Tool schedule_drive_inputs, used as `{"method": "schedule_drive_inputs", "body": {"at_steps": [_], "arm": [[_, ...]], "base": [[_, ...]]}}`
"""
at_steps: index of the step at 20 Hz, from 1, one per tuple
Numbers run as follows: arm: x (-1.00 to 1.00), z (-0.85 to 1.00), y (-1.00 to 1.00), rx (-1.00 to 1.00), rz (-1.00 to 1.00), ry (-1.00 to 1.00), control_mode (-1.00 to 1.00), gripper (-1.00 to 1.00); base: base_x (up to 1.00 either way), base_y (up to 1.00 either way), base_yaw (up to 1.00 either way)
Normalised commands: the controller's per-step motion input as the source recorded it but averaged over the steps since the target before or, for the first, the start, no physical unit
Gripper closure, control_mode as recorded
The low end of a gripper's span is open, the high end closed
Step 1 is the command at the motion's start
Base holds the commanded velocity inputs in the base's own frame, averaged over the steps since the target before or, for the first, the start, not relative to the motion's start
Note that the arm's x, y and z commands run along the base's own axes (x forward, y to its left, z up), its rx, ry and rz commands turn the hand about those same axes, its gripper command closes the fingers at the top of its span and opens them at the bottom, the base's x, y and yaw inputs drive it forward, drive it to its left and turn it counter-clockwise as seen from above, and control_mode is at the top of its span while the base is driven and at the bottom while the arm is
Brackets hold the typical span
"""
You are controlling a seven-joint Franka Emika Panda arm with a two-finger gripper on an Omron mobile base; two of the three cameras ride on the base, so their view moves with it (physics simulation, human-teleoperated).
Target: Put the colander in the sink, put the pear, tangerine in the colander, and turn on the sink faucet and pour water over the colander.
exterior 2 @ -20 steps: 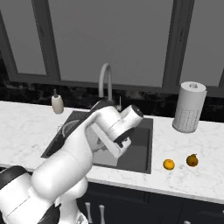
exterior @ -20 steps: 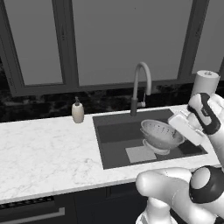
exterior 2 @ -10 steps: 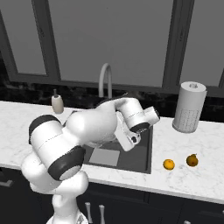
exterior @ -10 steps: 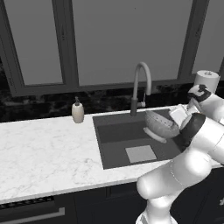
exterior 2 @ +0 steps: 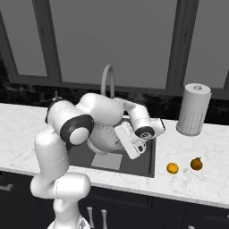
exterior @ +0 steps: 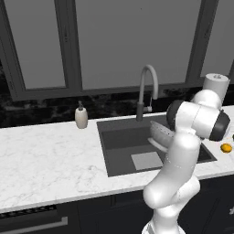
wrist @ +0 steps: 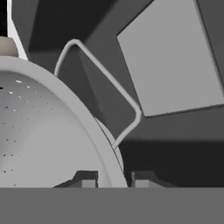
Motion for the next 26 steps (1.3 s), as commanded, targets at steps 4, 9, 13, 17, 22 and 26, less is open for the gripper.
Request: {"method": "schedule_drive_inputs", "body": {"at_steps": [4, 9, 13, 17, 22, 26], "arm": [[0.38, -0.39, 0.00, 0.00, 0.00, -0.03, -1.00, 1.00], [0.43, -0.43, 0.00, -0.03, 0.00, -0.05, -1.00, 1.00], [0.35, -0.42, 0.00, -0.09, 0.00, -0.09, -1.00, 1.00], [0.29, -0.38, 0.00, -0.14, 0.00, -0.10, -1.00, 1.00], [0.27, -0.36, 0.00, -0.18, 0.00, -0.08, -1.00, 1.00], [0.28, -0.30, 0.00, -0.14, 0.00, -0.01, -1.00, 1.00]], "base": [[0.00, 0.00, 0.00], [0.00, 0.00, 0.00], [0.00, 0.00, 0.00], [0.00, 0.00, 0.00], [0.00, 0.00, 0.00], [0.00, 0.00, 0.00]]}}
